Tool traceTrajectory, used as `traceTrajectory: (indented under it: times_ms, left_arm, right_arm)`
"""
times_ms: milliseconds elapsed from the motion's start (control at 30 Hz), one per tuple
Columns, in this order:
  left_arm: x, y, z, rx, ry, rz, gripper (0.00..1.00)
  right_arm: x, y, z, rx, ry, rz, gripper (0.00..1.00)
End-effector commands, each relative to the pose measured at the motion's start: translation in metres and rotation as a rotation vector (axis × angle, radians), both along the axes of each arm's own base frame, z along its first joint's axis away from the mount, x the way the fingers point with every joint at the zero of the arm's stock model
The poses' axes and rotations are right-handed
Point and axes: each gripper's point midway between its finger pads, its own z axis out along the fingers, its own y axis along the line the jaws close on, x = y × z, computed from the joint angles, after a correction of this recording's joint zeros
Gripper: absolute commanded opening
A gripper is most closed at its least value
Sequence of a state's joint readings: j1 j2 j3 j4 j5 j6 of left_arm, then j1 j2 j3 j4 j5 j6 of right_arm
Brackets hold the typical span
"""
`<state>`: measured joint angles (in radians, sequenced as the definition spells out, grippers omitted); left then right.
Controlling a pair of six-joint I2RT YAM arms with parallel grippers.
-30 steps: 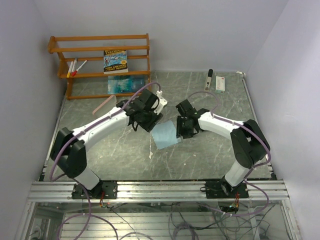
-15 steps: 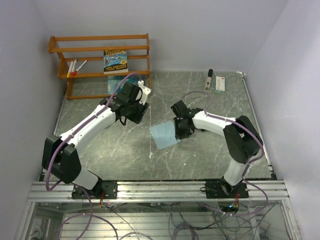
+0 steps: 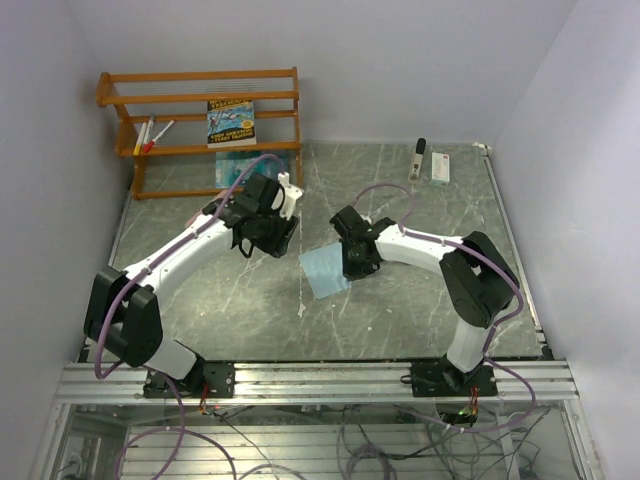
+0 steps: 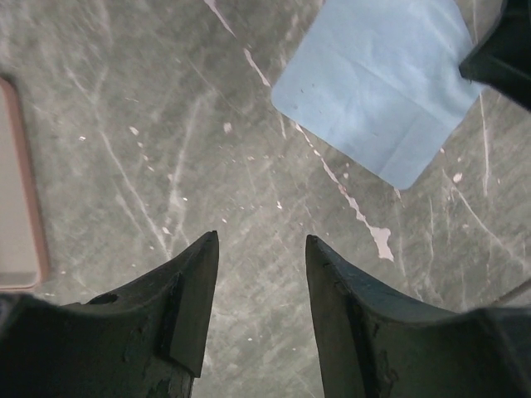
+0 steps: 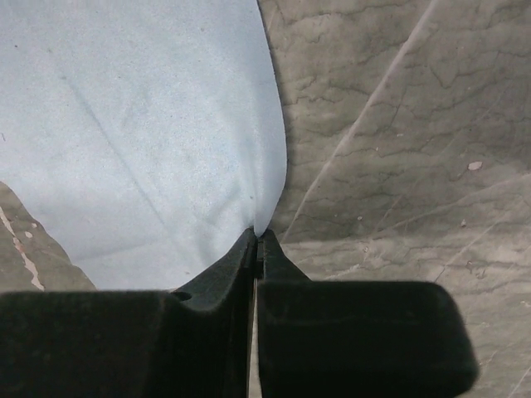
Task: Organize the sunglasses
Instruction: Fold the glasses cleaning cloth at the center of the board.
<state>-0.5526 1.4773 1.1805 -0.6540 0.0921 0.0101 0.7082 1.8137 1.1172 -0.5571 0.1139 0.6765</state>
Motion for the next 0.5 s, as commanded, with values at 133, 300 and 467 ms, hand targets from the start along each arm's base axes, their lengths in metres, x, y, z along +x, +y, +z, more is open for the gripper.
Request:
traceTrajectory:
  times_ms: [133, 300, 467]
  left_arm:
    - [-0.029, -0.034, -0.030, -0.076, 0.111, -0.075, 0.70]
    - [-0.036, -0.052, -0.054, -0.055, 0.168, -0.014, 0.70]
    - [-0.043, -0.067, -0.081, 0.033, 0.233, 0.013, 0.70]
  right_arm:
    - [-0.033, -0.021, -0.023, -0.051, 0.084, -0.119, 0.00]
    - [-0.038, -0.023, -0.025, -0.025, 0.078, -0.168, 0.00]
    - [-0.036, -0.012, -0.028, 0.007, 0.096, -0.166, 0.00]
